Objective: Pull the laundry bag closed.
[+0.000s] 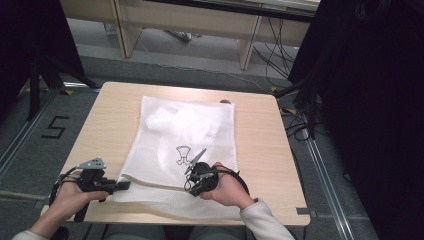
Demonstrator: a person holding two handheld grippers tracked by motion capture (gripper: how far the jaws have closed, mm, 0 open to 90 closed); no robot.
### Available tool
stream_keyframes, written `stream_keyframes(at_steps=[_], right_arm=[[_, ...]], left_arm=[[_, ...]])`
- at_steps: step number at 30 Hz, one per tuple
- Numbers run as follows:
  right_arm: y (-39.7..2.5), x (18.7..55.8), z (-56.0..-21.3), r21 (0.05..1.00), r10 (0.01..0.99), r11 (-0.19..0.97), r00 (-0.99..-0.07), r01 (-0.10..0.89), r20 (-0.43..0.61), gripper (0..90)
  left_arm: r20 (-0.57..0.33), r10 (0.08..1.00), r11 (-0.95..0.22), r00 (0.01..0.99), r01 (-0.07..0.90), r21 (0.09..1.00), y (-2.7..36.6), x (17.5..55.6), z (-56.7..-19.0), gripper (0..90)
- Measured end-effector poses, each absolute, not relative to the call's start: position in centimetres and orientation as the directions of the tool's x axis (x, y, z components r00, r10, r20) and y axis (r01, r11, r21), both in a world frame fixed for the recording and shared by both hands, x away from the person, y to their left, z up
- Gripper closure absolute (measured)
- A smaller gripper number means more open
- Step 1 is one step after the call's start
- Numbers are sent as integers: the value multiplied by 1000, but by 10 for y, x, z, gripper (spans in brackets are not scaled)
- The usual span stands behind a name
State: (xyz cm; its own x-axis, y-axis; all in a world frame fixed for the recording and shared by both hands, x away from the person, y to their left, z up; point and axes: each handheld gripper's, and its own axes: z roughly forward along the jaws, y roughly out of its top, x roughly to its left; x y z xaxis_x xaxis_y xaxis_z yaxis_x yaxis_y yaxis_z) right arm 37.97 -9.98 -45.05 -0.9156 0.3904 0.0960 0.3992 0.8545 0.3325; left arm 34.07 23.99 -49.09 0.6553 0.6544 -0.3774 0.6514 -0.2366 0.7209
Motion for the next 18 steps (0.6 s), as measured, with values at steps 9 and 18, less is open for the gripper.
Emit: stream_keyframes(at_steps=[9,18], right_arm=[[-83,381,-444,294,308,909,-951,296,6,823],[-91,385,-436,239,321,917,-946,320,34,824]], left_arm=[[-366,659,-229,657,639,735,236,340,-491,861],[-375,654,-233,657,647,726,238,340,-490,861]])
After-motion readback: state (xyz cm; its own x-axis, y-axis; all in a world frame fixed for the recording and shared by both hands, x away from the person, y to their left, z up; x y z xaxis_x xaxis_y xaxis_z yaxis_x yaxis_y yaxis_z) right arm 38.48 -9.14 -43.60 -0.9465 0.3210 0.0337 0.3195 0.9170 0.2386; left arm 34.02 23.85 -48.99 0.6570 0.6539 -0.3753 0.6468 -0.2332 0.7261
